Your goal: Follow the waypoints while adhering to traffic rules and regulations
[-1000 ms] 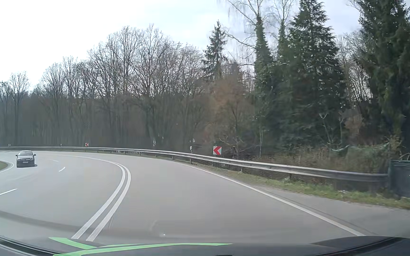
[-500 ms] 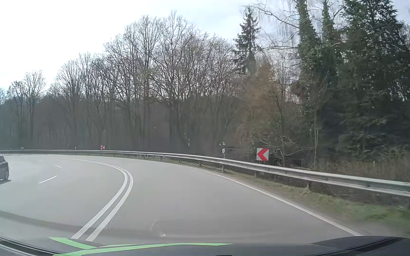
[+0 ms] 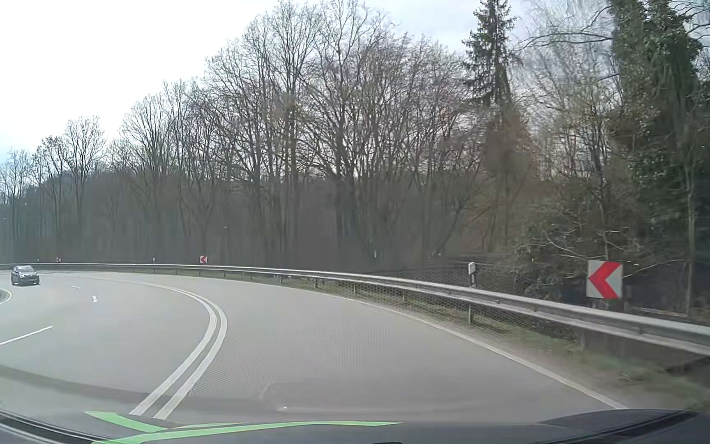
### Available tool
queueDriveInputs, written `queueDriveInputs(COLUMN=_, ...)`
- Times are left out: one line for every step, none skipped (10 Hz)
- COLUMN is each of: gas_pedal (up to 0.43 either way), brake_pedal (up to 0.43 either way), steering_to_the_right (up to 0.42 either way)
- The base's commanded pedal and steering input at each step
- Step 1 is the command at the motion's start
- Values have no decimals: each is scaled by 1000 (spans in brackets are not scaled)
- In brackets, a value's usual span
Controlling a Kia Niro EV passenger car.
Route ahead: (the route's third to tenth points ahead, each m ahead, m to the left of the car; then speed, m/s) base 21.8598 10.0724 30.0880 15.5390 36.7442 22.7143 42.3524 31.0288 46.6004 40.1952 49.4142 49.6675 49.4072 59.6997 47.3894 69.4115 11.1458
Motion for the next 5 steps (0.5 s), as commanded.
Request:
queueDriveInputs(gas_pedal=0, brake_pedal=0, steering_to_the_right=-87)
queueDriveInputs(gas_pedal=0, brake_pedal=0, steering_to_the_right=-92)
queueDriveInputs(gas_pedal=0, brake_pedal=0, steering_to_the_right=-94)
queueDriveInputs(gas_pedal=0, brake_pedal=0, steering_to_the_right=-94)
queueDriveInputs(gas_pedal=0, brake_pedal=0, steering_to_the_right=-94)
